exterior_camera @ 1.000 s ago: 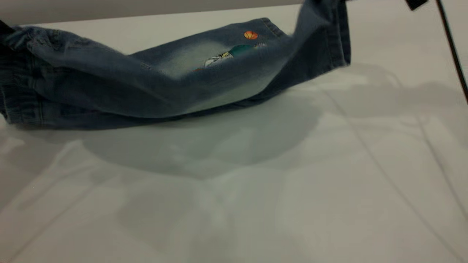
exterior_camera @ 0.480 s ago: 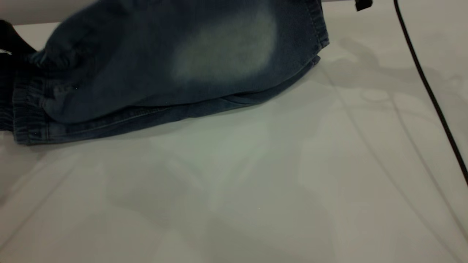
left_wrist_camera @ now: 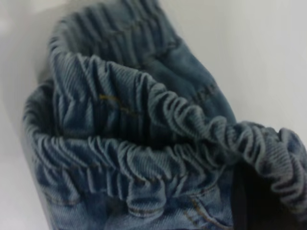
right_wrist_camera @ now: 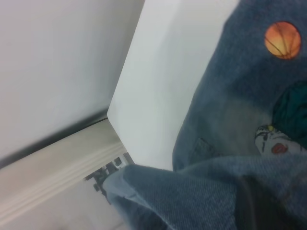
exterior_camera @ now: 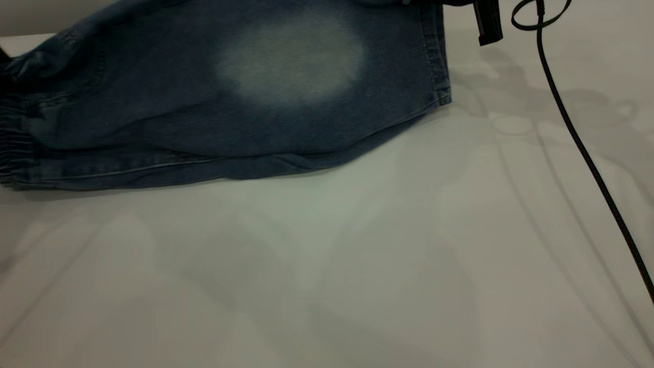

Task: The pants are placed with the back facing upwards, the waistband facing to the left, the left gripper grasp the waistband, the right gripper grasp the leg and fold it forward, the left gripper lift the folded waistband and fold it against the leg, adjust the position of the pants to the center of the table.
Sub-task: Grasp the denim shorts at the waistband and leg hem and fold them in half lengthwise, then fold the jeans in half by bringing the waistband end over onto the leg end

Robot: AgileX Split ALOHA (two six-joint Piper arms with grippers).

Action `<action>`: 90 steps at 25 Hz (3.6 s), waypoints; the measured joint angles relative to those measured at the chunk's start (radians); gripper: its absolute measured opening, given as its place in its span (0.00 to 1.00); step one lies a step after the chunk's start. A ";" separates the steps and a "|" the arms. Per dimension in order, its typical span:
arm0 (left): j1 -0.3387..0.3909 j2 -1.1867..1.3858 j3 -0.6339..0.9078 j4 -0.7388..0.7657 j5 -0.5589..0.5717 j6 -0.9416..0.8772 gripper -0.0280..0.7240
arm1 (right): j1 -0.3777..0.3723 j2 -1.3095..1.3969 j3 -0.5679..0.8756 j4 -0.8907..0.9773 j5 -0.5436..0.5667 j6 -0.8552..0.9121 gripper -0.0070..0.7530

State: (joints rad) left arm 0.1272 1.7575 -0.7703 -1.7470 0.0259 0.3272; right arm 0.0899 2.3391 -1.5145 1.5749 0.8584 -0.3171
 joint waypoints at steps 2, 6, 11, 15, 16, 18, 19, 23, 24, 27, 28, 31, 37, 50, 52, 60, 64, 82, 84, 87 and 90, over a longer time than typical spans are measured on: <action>0.000 0.000 0.000 0.000 -0.005 0.008 0.20 | 0.000 0.000 0.000 -0.005 -0.001 0.000 0.04; 0.000 0.023 0.000 0.001 -0.003 0.027 0.20 | 0.000 0.000 0.000 -0.012 -0.003 0.000 0.04; 0.000 0.084 0.000 0.002 0.080 0.061 0.20 | 0.000 0.000 0.000 -0.061 -0.009 0.000 0.04; 0.000 0.121 0.000 0.003 0.107 0.093 0.23 | 0.000 0.000 0.000 -0.126 -0.024 -0.004 0.05; 0.000 0.124 0.000 0.003 0.108 0.113 0.24 | 0.000 0.000 0.001 -0.141 -0.026 -0.012 0.06; 0.000 0.124 0.000 0.003 0.112 0.169 0.29 | 0.000 0.000 0.001 -0.151 -0.026 -0.043 0.09; 0.000 0.124 0.000 0.003 0.116 0.199 0.32 | 0.000 0.000 0.001 -0.148 -0.026 -0.060 0.12; 0.000 0.124 -0.001 0.003 0.129 0.298 0.47 | 0.000 0.000 0.001 -0.116 -0.025 -0.142 0.30; 0.000 0.124 -0.001 0.003 0.131 0.328 0.51 | 0.000 0.000 0.001 -0.102 -0.022 -0.165 0.36; 0.000 0.124 -0.019 0.004 0.145 0.430 0.58 | 0.000 0.000 0.001 -0.052 0.014 -0.247 0.56; 0.000 0.124 -0.030 0.004 0.148 0.471 0.59 | 0.000 0.000 0.001 -0.024 0.037 -0.284 0.62; 0.000 0.113 -0.069 0.004 0.146 0.603 0.60 | 0.000 0.000 0.001 0.047 0.115 -0.380 0.74; 0.000 0.058 -0.088 0.003 0.119 0.898 0.60 | 0.012 -0.001 0.001 0.054 0.247 -0.464 0.77; 0.177 -0.013 -0.010 0.165 0.219 0.978 0.60 | 0.261 -0.001 -0.135 -0.391 0.059 -0.341 0.77; 0.221 -0.014 -0.010 0.250 0.296 0.938 0.60 | 0.304 -0.001 -0.198 -0.495 0.030 -0.281 0.77; 0.307 -0.015 -0.035 0.694 0.503 0.617 0.60 | 0.474 0.013 -0.378 -0.929 -0.087 -0.040 0.77; 0.307 -0.016 -0.087 0.854 0.542 0.508 0.60 | 0.524 0.071 -0.435 -1.005 -0.105 -0.023 0.76; 0.307 -0.016 -0.145 0.909 0.547 0.443 0.60 | 0.558 0.299 -0.677 -1.003 -0.041 0.028 0.76; 0.307 -0.016 -0.145 0.909 0.547 0.443 0.60 | 0.558 0.311 -0.677 -1.024 -0.043 0.037 0.76; 0.307 -0.016 -0.145 0.906 0.547 0.443 0.60 | 0.558 0.317 -0.677 -1.102 -0.042 0.087 0.76; 0.307 -0.016 -0.145 0.906 0.547 0.443 0.60 | 0.553 0.317 -0.677 -1.212 -0.015 0.158 0.76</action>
State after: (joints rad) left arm 0.4342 1.7415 -0.9157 -0.8409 0.5725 0.7705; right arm 0.6434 2.6563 -2.1919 0.3632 0.8431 -0.1591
